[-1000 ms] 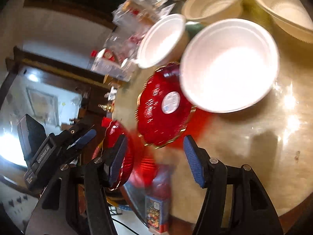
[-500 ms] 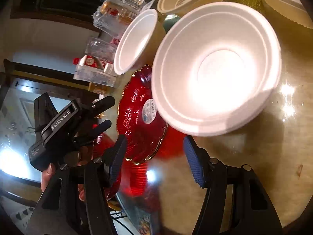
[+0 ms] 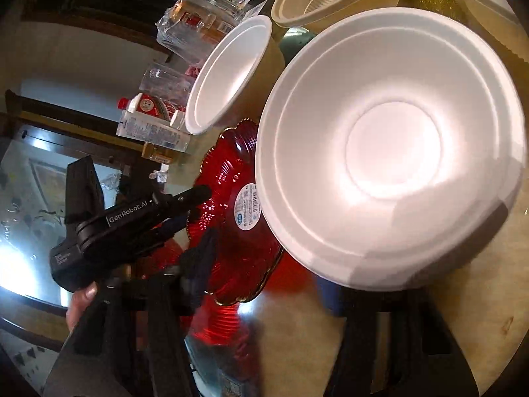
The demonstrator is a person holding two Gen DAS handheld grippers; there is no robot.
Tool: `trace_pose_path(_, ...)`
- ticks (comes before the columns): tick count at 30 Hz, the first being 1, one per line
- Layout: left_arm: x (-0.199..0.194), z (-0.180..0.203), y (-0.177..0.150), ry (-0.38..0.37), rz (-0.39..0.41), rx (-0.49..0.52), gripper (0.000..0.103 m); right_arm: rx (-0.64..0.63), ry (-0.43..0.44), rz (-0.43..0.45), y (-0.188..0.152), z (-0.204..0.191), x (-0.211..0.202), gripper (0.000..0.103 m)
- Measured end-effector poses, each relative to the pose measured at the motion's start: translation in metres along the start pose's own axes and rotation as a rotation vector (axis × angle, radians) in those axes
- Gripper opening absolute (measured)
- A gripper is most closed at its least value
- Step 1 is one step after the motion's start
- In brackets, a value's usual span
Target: Organize plates and bowls
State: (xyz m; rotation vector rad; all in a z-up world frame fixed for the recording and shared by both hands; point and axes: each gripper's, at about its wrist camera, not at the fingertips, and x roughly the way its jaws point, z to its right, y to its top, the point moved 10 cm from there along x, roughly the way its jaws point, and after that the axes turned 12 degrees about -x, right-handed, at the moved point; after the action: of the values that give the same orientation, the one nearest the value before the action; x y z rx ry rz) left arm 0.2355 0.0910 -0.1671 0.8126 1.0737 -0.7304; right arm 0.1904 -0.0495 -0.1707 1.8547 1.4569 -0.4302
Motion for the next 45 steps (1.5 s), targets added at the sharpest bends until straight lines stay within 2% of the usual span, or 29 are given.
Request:
trace_pose_path(3, 0.001, 0.001, 0.000, 0.034, 0.016, 0.023, 0.025, 0.008, -0.025, -0.015, -0.001, 0.005, 0.002, 0.014)
trace_pose_path(9, 0.000, 0.001, 0.003, 0.021, 0.000, 0.033, 0.021, -0.013, -0.053, 0.000, 0.001, 0.004, -0.001, 0.014)
trace_pose_path(16, -0.013, 0.001, 0.003, 0.020, 0.037, 0.045, 0.019, -0.027, -0.048, 0.022, 0.005, -0.001, -0.004, 0.014)
trace_pose_path(30, -0.064, -0.011, -0.001, -0.003, 0.174, 0.061, 0.015, -0.090, -0.009, 0.045, 0.000, -0.022, -0.011, 0.014)
trace_pose_path(38, -0.094, -0.036, -0.008, -0.029, 0.253, 0.038, 0.015, -0.182, -0.002, 0.063, -0.006, -0.052, -0.018, 0.014)
trace_pose_path(45, -0.117, -0.077, -0.014, -0.048, 0.312, -0.025, 0.015, -0.273, 0.010, 0.047, -0.017, -0.088, -0.009, 0.014)
